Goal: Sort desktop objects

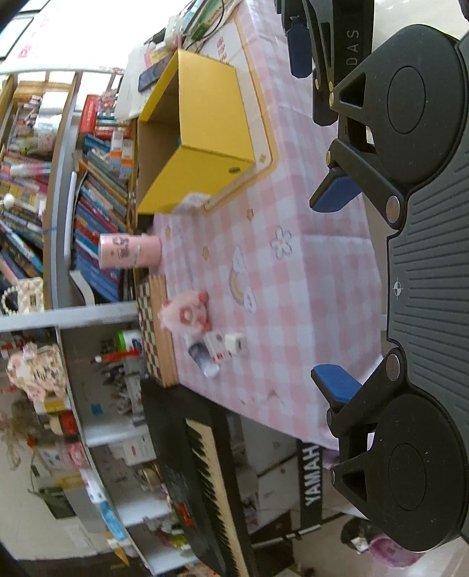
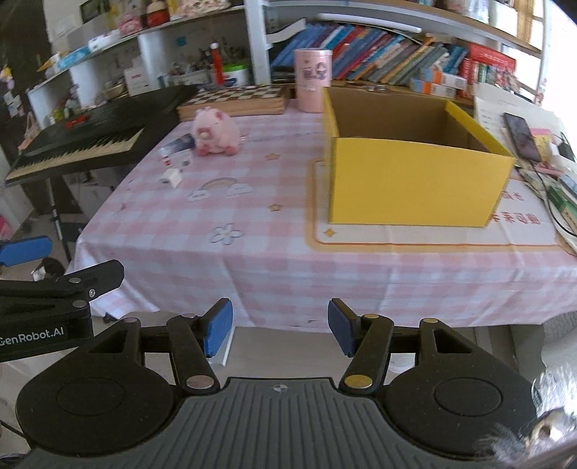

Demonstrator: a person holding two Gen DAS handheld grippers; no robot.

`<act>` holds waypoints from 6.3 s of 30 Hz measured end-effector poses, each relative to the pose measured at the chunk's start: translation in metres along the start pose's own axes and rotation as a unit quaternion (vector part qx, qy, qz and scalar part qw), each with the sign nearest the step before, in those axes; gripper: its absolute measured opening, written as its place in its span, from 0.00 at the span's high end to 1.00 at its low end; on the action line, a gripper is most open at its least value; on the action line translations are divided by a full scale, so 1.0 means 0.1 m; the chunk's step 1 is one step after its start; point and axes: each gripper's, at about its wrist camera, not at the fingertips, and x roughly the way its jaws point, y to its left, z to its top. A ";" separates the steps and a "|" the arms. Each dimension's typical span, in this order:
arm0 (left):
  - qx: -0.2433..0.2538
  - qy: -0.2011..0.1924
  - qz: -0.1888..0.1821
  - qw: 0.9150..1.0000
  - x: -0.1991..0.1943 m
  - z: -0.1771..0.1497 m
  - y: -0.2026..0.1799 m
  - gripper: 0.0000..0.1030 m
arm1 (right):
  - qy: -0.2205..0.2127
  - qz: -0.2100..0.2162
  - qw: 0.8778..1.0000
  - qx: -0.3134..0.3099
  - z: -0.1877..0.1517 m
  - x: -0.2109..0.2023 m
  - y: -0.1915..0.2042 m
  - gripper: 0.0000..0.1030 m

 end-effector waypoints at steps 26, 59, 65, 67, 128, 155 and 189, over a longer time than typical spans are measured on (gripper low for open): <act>-0.058 -0.005 0.049 0.997 -0.08 -0.12 0.73 0.09 | -0.003 0.049 0.995 -0.082 0.23 0.21 0.83 0.44; -0.103 0.042 0.082 0.990 1.09 0.74 0.63 0.09 | 0.029 0.110 0.985 -0.126 1.43 1.39 0.43 0.43; -0.114 0.052 0.093 0.988 1.33 0.87 0.61 0.10 | 0.036 0.128 0.982 -0.134 1.65 1.67 0.36 0.43; -0.117 0.056 0.097 0.987 1.43 0.91 0.63 0.11 | 0.035 0.132 0.981 -0.135 1.73 1.75 0.34 0.42; -0.146 0.005 0.026 0.989 1.36 1.19 0.93 0.76 | -0.075 0.100 0.976 -0.176 2.32 1.72 0.47 0.43; -0.081 -0.021 -0.070 0.994 0.06 0.25 0.92 0.76 | -0.008 0.072 0.997 -0.027 0.71 0.38 0.73 0.42; 0.090 0.004 -0.273 0.958 0.08 0.22 -0.39 0.76 | -0.002 -0.092 0.991 0.101 -0.18 -0.42 -0.17 0.43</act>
